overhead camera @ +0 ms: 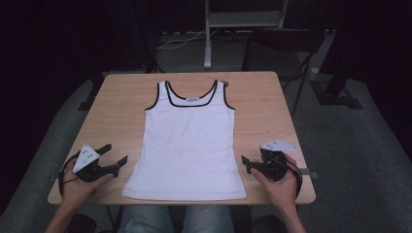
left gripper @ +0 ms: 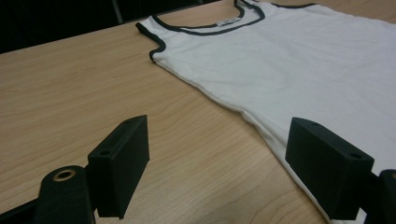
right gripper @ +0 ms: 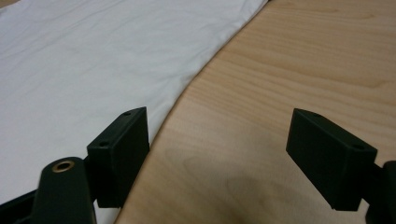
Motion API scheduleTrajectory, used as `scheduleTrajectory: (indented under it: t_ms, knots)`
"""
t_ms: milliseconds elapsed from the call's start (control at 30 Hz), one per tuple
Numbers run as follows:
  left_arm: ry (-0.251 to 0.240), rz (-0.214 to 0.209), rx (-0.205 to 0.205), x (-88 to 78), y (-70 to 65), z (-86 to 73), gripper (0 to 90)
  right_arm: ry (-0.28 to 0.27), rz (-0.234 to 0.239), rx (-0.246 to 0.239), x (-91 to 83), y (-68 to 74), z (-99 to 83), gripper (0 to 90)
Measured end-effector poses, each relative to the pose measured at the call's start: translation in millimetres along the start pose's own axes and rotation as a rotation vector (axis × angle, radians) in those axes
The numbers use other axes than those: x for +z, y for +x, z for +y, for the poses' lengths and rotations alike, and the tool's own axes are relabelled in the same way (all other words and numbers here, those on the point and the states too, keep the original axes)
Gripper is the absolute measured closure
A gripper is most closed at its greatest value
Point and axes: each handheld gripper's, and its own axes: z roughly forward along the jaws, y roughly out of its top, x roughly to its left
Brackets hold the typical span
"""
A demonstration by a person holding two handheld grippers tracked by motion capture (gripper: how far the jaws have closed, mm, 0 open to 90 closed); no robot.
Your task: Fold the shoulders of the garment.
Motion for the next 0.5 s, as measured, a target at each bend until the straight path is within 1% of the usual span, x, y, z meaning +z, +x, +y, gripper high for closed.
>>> scheduleTrajectory:
  t_ms: [100, 200, 233, 300, 333, 367, 400, 500]
  knots:
    - [-0.002, 0.000, -0.005, -0.3, 0.6, -0.1, 21.6, 0.004, 0.000, -0.023, 10.3, 0.3, 13.5, 20.4]
    - [-0.009, -0.001, -0.014, -1.1, 1.7, -0.5, 21.6, 0.012, -0.002, -0.063, 24.9, 2.6, 30.9, 20.5]
    - [-0.011, 0.001, -0.018, -1.3, 1.7, -0.7, 21.6, 0.012, -0.001, -0.070, 29.5, 3.6, 36.5, 20.5]
    - [-0.009, 0.004, -0.010, -1.5, 0.9, -0.7, 21.6, 0.015, 0.000, -0.082, 38.4, 4.6, 48.6, 20.5]
    - [-0.009, 0.004, -0.010, -1.5, 0.9, -0.7, 21.6, 0.015, 0.000, -0.082, 38.4, 4.6, 48.6, 20.5]
    - [-0.008, 0.003, -0.004, -1.3, 0.7, -0.6, 21.6, 0.015, 0.005, -0.098, 46.5, 5.1, 61.3, 20.5]
    - [-0.002, 0.004, -0.002, -0.7, 0.2, -0.3, 21.6, 0.016, 0.004, -0.104, 50.8, 4.6, 67.8, 20.5]
    - [-0.002, 0.006, 0.004, -0.8, -0.2, -0.3, 21.6, 0.018, 0.003, -0.102, 63.2, 0.3, 87.1, 20.5]
